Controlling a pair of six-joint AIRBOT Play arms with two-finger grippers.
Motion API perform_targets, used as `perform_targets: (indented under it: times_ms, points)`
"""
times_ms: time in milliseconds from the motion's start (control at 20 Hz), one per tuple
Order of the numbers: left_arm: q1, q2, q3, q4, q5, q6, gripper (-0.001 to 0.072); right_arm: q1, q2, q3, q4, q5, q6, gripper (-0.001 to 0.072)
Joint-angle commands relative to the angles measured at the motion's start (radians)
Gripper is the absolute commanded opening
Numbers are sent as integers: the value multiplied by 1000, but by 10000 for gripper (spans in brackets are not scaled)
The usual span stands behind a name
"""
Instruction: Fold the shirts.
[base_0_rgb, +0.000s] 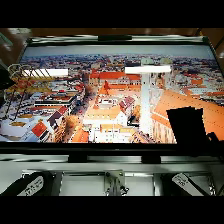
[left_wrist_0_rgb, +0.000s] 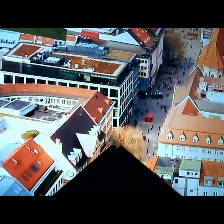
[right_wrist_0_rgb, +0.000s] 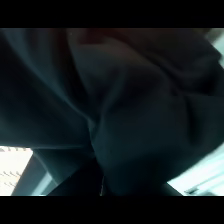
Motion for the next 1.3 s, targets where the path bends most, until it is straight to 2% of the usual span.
perform_targets:
  times_ms: [0, 200, 450, 750, 1000, 1250]
  points:
    - [0, 0, 0, -3, 0, 0, 34, -39, 90, -191, 39, -104, 24, 70]
    - [1, 0, 0, -3, -7, 0, 34, -39, 109, -272, 36, -124, 68, 71]
    - [0, 0, 0, -3, -6, 0, 34, -39, 109, -278, 11, -143, 72, 70]
    - [1, 0, 0, -3, -6, 0, 34, -39, 109, -198, -153, -159, 55, 70]
    - [0, 0, 0, -5, -6, -1, 34, -39, 108, -143, -82, -167, 63, 70]
    - [1, 0, 0, -19, -7, 0, 34, -39, 108, -201, -140, -144, 109, 70]
